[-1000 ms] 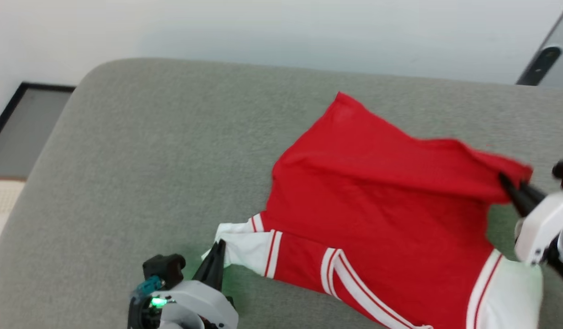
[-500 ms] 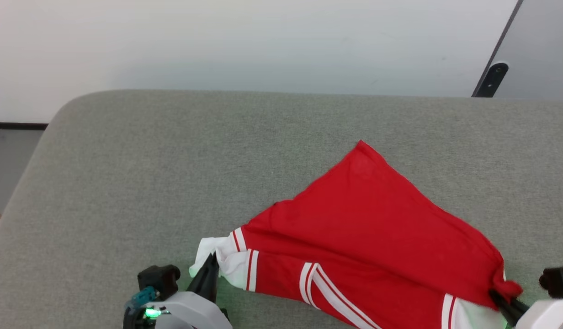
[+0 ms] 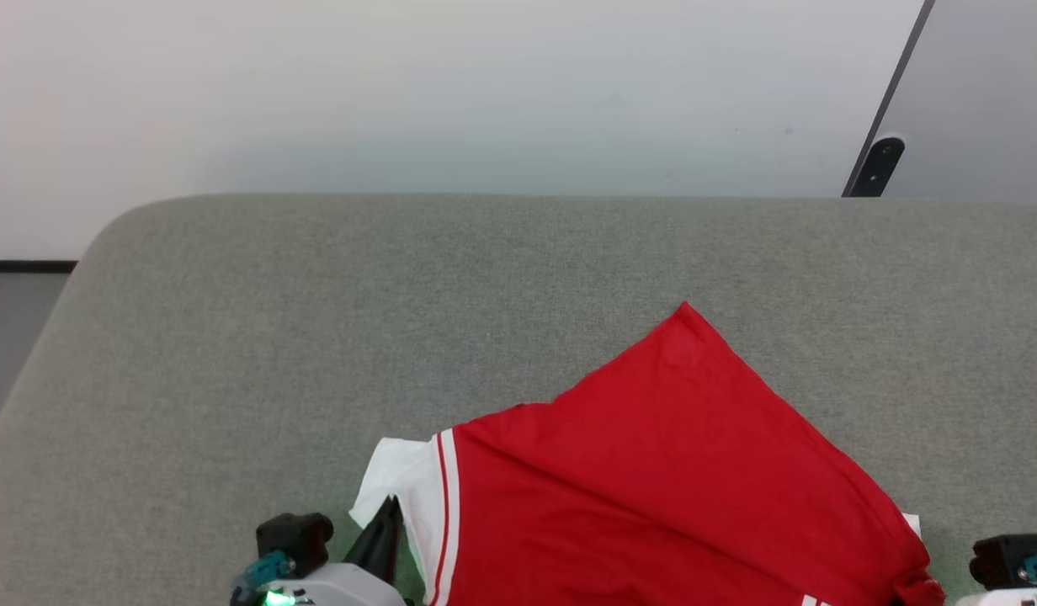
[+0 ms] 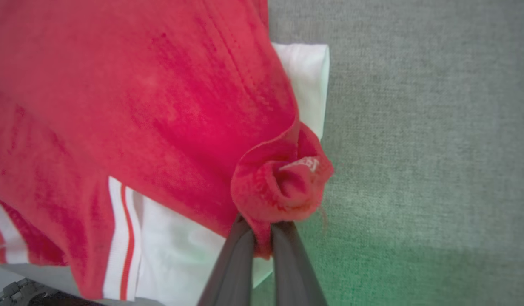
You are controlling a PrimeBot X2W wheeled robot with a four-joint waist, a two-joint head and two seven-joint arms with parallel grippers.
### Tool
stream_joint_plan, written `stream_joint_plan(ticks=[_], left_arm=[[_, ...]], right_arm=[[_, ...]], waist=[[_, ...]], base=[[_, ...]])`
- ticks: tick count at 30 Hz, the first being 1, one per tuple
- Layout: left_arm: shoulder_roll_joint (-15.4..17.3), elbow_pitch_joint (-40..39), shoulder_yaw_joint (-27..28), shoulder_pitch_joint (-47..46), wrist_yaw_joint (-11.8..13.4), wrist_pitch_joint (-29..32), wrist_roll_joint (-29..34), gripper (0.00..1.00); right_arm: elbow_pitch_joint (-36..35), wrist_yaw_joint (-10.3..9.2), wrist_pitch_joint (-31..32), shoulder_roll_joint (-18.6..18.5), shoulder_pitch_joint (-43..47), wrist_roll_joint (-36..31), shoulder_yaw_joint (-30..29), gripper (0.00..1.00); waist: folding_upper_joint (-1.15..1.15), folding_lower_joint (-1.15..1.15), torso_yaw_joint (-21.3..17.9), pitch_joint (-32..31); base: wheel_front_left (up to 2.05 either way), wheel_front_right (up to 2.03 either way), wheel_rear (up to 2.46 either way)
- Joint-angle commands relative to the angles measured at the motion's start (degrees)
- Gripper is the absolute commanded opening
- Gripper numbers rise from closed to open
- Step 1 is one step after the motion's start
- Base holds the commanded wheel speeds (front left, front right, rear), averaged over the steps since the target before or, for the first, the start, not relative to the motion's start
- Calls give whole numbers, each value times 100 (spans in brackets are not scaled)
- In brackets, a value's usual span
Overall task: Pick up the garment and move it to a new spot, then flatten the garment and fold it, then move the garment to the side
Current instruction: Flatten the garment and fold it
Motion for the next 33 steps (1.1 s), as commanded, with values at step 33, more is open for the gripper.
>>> stream_joint_plan(ticks=[33], left_arm=[[-415, 242, -498, -777, -261, -30, 179, 0]], right_arm=[[-1132, -7, 1429, -802, -3001, -141, 248, 100]], waist=[[0, 0, 988, 627]], base=[[0, 0, 0]])
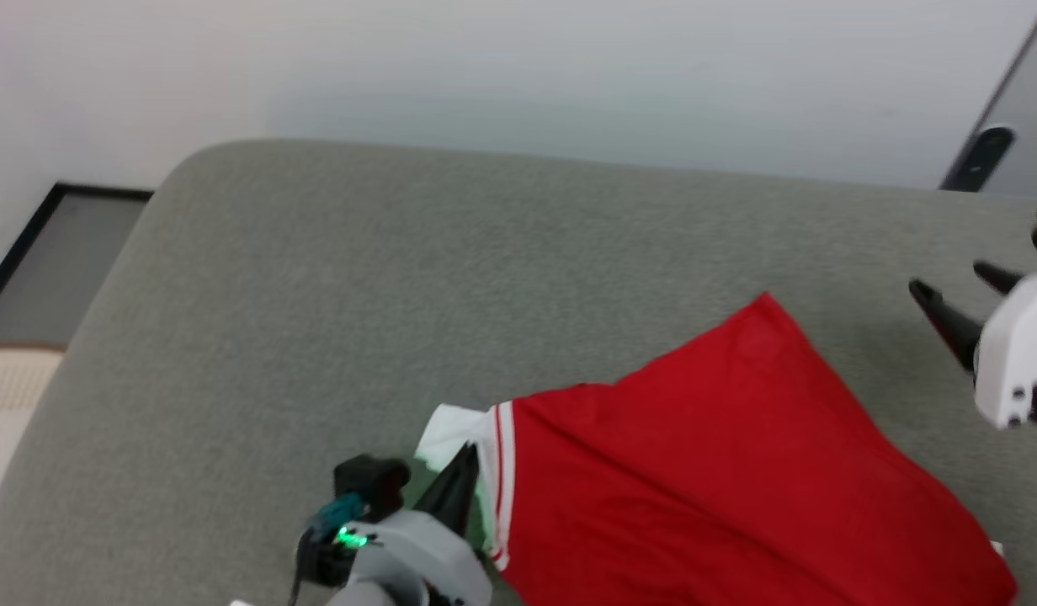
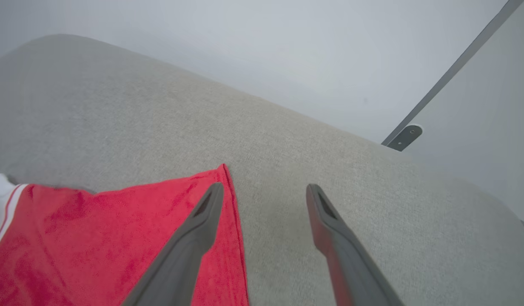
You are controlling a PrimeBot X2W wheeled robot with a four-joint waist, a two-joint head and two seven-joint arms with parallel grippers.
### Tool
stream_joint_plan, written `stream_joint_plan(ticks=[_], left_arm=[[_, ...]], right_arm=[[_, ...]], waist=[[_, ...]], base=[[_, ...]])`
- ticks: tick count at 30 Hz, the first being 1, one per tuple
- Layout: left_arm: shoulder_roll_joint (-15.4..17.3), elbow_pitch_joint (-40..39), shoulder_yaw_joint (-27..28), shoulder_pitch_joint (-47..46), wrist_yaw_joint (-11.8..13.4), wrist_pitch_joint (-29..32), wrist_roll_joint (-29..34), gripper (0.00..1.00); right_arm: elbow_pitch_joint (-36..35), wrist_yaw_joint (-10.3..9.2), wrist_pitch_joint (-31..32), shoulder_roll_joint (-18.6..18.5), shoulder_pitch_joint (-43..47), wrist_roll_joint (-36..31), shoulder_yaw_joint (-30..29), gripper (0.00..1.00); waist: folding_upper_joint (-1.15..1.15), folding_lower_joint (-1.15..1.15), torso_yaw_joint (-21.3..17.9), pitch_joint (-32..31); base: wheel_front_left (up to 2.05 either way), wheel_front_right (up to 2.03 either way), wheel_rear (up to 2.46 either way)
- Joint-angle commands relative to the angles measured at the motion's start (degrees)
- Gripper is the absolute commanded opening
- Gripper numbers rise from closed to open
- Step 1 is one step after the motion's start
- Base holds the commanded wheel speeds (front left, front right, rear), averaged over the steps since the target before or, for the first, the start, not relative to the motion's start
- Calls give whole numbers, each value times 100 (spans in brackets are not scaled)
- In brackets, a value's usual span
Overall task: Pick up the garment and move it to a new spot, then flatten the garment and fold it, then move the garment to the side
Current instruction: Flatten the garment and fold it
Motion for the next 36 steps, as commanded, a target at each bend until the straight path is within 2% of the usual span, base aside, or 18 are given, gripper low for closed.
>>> stream_joint_plan(ticks=[1, 5, 9, 15, 19, 22, 25, 26, 27, 36], left_arm=[[-81, 51, -48, -164, -54, -31, 46, 0], [-256, 198, -191, -436, -136, -45, 98, 0], [-397, 336, -302, -655, -209, -81, 113, 0], [-520, 489, -474, -902, -270, -101, 64, 0], [-545, 523, -538, -990, -307, -102, 15, 0], [-557, 479, -549, -1020, -316, -97, -47, 0], [-560, 436, -582, -1014, -316, -98, -99, 0], [-560, 422, -592, -1010, -311, -98, -127, 0], [-561, 414, -600, -1010, -298, -98, -152, 0], [-554, 533, -443, -948, -248, -98, -93, 0]], right_arm=[[344, -5, -96, -34, -380, 57, 195, 100], [1416, -5, 25, -79, -1135, 180, 716, 100], [2400, -5, 627, -18, -1793, 432, 1139, 100], [3667, -5, 1546, 168, -2367, 655, 1315, 100], [4156, -5, 1870, 243, -2535, 531, 1355, 100], [4651, -2, 2047, 477, -2591, 503, 1289, 100], [4784, 2, 2075, 589, -2595, 494, 1325, 100], [4856, 11, 2089, 616, -2601, 485, 1327, 38], [4905, 13, 2089, 636, -2626, 480, 1335, 0], [5030, 13, 1919, 660, -2871, 525, 1397, 0]], waist=[[0, 0, 433, 394], [0, 0, 747, 626], [0, 0, 1012, 817], [0, 0, 1338, 1059], [0, 0, 1441, 1157], [0, 0, 1530, 1254], [0, 0, 1549, 1275], [0, 0, 1554, 1281], [0, 0, 1555, 1284], [0, 0, 1342, 1012]], base=[[0, 0, 0], [0, 0, 0], [0, 0, 0], [0, 0, 0], [0, 0, 0], [0, 0, 0], [0, 0, 0], [0, 0, 0], [0, 0, 0], [0, 0, 0]])
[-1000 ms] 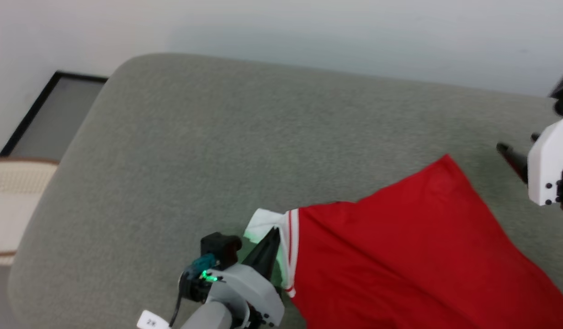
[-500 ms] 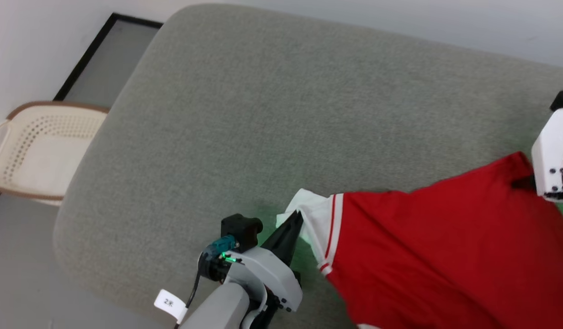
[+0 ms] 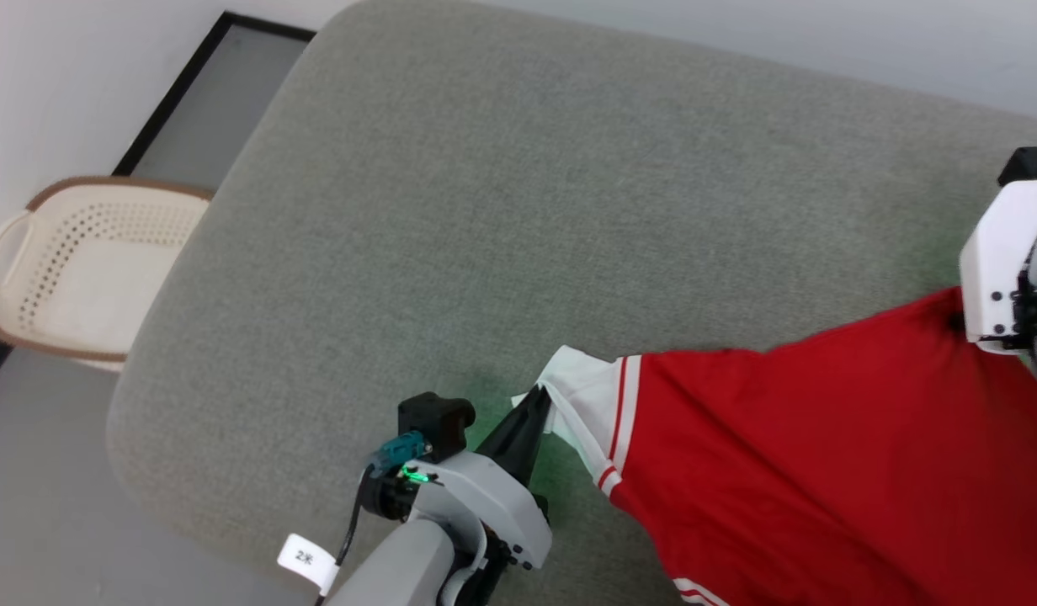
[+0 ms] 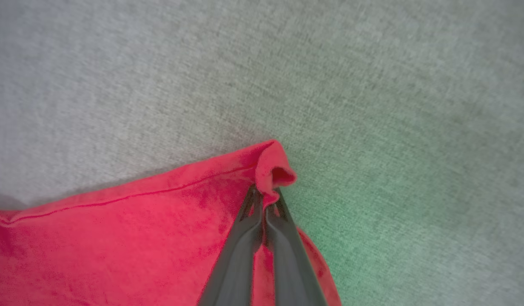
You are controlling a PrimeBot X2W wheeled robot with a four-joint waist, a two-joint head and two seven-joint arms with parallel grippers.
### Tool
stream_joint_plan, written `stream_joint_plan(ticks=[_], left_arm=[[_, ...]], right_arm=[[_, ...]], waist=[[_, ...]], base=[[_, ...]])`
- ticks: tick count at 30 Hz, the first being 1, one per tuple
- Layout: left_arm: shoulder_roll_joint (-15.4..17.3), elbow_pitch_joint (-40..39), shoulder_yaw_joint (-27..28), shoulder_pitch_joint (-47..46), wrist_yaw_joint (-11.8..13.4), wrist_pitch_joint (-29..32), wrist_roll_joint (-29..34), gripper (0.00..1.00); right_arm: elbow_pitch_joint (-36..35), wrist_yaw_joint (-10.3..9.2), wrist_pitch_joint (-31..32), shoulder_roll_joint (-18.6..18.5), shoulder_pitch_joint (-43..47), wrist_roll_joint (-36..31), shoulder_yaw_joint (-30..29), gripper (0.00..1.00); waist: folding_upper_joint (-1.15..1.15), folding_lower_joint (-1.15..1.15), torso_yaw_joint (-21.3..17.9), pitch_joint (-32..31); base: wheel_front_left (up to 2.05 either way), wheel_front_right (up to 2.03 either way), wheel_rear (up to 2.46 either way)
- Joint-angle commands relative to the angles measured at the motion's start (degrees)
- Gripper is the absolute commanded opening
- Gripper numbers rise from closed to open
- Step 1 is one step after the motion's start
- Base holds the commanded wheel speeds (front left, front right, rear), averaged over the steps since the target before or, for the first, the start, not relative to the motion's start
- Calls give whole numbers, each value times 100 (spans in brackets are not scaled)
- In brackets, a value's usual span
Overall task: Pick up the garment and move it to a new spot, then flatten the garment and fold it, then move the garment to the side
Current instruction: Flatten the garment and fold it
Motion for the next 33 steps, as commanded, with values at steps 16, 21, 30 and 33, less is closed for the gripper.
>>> stream_joint_plan(ticks=[16, 21, 30, 33], left_arm=[[570, 474, 149, -807, -136, 649, -172, 0], [978, 399, -44, -1434, -138, 1251, -443, 0], [1685, 351, -495, -2904, -140, 2132, -1018, 0], [1830, 478, -589, -3423, -140, 2305, -1144, 0]], right_arm=[[-790, 28, -1096, -2, 67, 616, 597, 0], [-1008, 28, -1462, -8, -110, 709, 850, 0], [-1026, 28, -2258, 12, -692, 586, 1150, 0], [-966, 28, -2583, 41, -966, 485, 1206, 0]], waist=[[0, 0, -973, -966], [0, 0, -1330, -1176], [0, 0, -1852, -1256], [0, 0, -2025, -1227]], base=[[0, 0, 0], [0, 0, 0], [0, 0, 0], [0, 0, 0]])
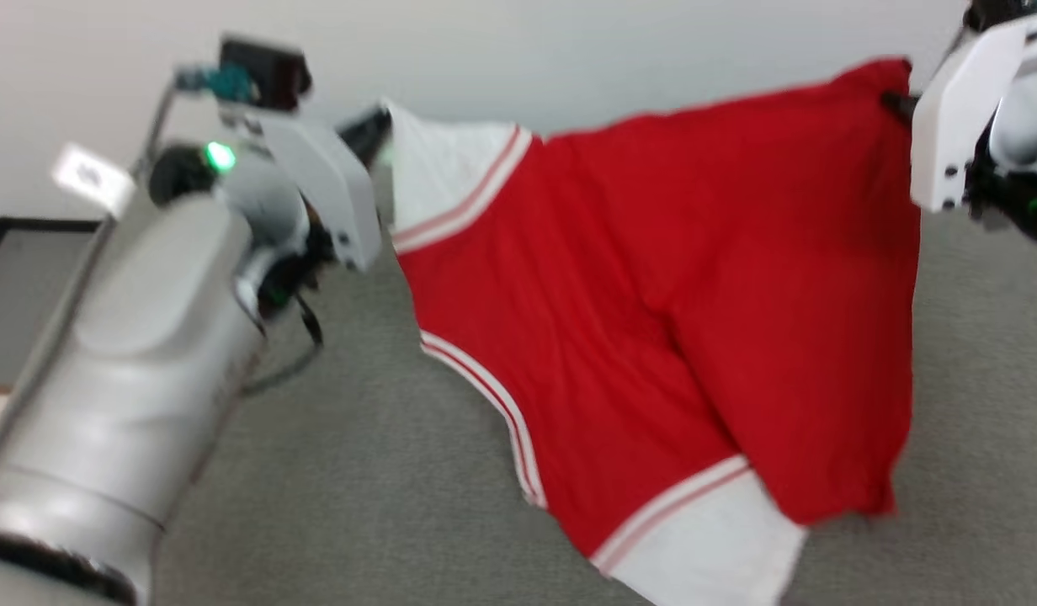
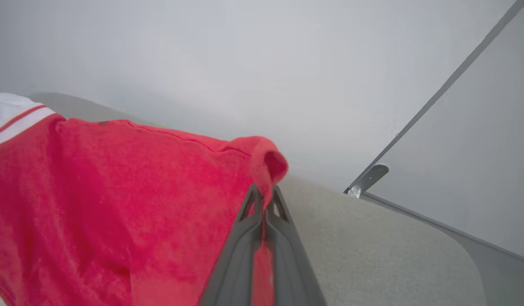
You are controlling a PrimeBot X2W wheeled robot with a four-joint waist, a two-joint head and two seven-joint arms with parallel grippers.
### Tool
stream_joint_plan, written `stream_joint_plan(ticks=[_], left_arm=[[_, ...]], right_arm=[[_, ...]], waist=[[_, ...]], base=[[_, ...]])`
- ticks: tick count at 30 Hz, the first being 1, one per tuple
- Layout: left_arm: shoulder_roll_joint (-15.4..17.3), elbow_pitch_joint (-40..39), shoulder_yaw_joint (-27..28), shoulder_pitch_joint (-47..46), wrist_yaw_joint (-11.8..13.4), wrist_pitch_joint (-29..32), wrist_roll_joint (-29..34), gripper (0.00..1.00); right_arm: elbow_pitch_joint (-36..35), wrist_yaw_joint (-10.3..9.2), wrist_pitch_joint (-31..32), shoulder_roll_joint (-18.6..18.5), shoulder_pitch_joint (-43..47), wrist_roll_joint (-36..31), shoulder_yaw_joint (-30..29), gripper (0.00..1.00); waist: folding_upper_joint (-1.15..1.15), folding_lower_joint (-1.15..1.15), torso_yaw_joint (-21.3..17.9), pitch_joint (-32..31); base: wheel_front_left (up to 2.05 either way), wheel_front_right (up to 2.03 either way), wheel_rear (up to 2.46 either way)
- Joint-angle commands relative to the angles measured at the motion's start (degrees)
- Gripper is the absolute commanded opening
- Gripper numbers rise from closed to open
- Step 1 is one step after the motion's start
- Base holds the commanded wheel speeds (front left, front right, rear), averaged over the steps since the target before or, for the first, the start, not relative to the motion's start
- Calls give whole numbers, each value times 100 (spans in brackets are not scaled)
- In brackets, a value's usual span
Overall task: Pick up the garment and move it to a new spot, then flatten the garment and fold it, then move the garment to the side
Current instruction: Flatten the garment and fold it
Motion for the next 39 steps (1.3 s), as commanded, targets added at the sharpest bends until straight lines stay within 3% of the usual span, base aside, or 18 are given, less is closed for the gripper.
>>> stream_joint_plan(ticks=[1, 5, 13, 21, 29, 36, 39], left_arm=[[100, 64, -60, -275, -10, 54, -30, 0], [199, 272, -93, -956, -3, 138, -214, 0], [330, 1102, -206, -2287, -3, 167, 62, 0], [179, 1874, -193, -3100, 159, -116, 211, 0], [-62, 2207, -276, -3977, 501, -635, 517, 0], [-251, 2366, -443, -5210, 828, -1143, 912, 0], [-293, 2395, -580, -5701, 847, -1409, 1129, 0]], right_arm=[[56, 19, -156, 31, -174, -79, 25, 0], [279, 19, -558, 79, -544, -228, -27, 0], [740, 19, -1251, 333, -1106, -372, -280, 0], [996, 19, -1504, 602, -1396, -326, -237, 0], [1388, 19, -2104, 848, -2023, -580, -248, 0], [1927, 19, -3277, 1102, -2980, -999, -537, 0], [2258, 19, -3823, 1186, -3383, -1226, -710, 0]], waist=[[0, 0, -288, -27], [0, 0, -494, 26], [0, 0, -859, 181], [0, 0, -1058, 517], [0, 0, -1151, 1350], [0, 0, -1188, 2520], [0, 0, -1165, 2947]], base=[[0, 0, 0], [0, 0, 0], [0, 0, 0], [0, 0, 0], [0, 0, 0], [0, 0, 0], [0, 0, 0]])
